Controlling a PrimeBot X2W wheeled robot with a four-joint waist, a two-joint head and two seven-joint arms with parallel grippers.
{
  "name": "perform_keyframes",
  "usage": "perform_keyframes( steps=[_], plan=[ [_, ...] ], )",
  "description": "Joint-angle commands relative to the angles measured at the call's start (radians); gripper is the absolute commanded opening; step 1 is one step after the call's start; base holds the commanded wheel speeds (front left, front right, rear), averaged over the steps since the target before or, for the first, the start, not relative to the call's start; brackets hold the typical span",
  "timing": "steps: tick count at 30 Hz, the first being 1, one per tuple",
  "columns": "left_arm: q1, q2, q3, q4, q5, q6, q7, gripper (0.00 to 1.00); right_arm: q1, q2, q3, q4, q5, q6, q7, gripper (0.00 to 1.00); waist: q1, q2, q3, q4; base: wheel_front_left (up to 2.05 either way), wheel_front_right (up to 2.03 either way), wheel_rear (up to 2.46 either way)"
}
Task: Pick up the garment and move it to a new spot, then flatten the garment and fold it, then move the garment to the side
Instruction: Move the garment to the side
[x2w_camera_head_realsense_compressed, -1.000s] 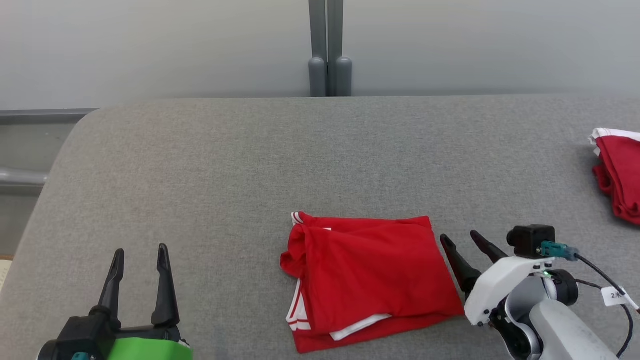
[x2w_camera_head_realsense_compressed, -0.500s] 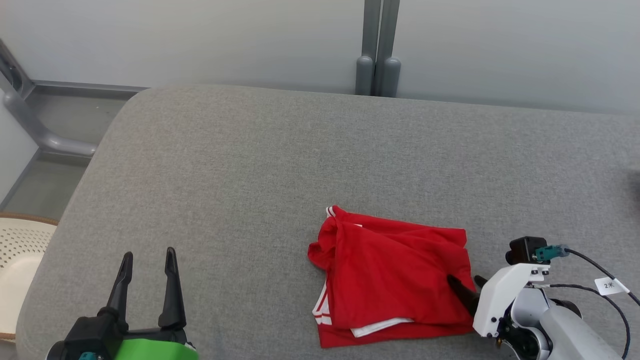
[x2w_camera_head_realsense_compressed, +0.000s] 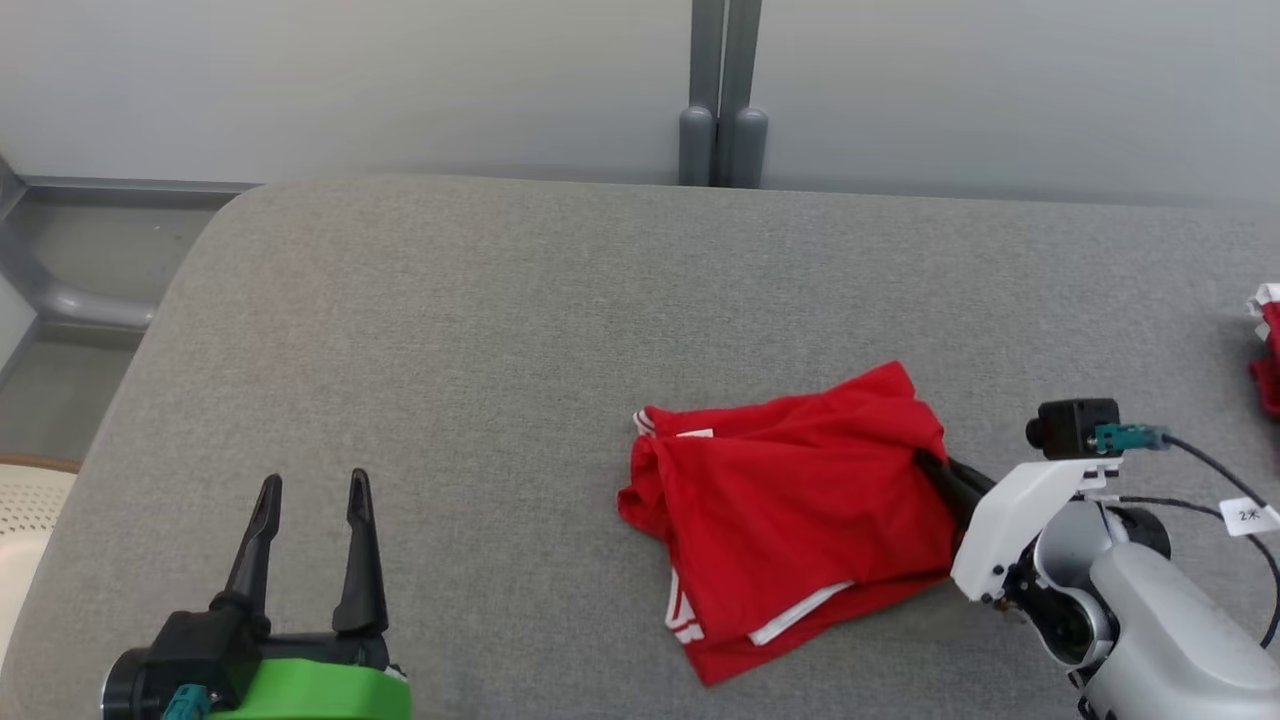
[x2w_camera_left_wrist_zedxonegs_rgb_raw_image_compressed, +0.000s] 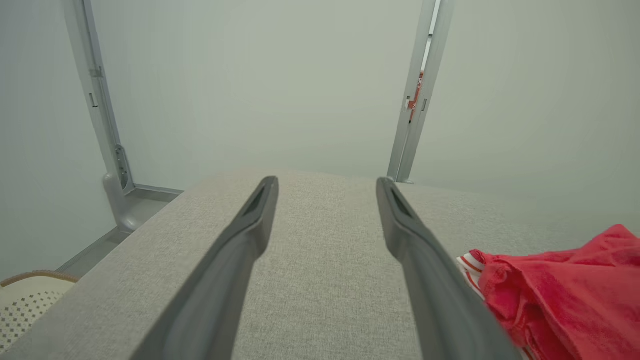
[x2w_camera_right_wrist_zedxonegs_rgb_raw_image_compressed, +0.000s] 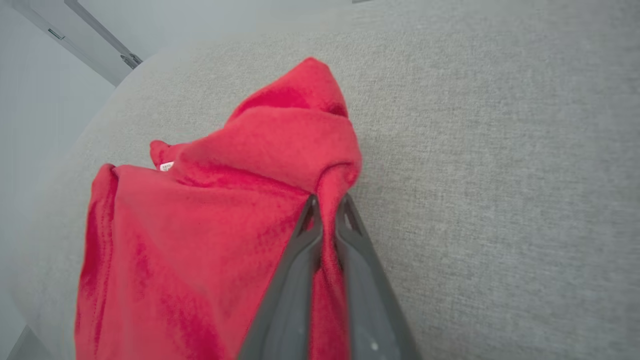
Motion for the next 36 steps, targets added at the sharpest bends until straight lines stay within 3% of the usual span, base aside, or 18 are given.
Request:
perform_keyframes(
  steps=[1,11,22,31,36],
  plan=[
    [-0.025,-0.001,-0.012,-0.005,0.006,-0.006,-0.002,1.00,-0.022,-0.021,0.002,-0.008,0.010,0.000,-0.009,0.00,0.0000,0.0000,0.009,-0.038,0.00,0.00,0.00],
    [-0.088,-0.001,-0.101,-0.005,0.003,-0.012,-0.002,1.00,-0.126,-0.092,0.035,-0.043,0.004,0.000,-0.010,0.00,0.0000,0.0000,0.054,-0.230,0.00,0.00,0.00],
    [-0.172,0.004,-0.131,0.005,0.032,-0.021,-0.002,1.00,-0.227,-0.101,0.082,-0.045,0.027,0.000,-0.054,0.00,0.0000,0.0000,0.133,-0.457,0.00,0.00,0.00],
    [-0.234,0.022,-0.159,0.028,0.052,-0.028,-0.002,1.00,-0.340,-0.109,0.156,-0.018,0.070,0.000,-0.116,0.00,0.0000,0.0000,0.212,-0.524,0.00,0.00,0.00],
    [-0.278,0.035,-0.181,0.038,0.063,-0.031,-0.002,1.00,-0.453,-0.171,0.201,0.004,0.116,0.000,-0.154,0.00,0.0000,0.0000,0.285,-0.513,0.00,0.00,0.00]
  ],
)
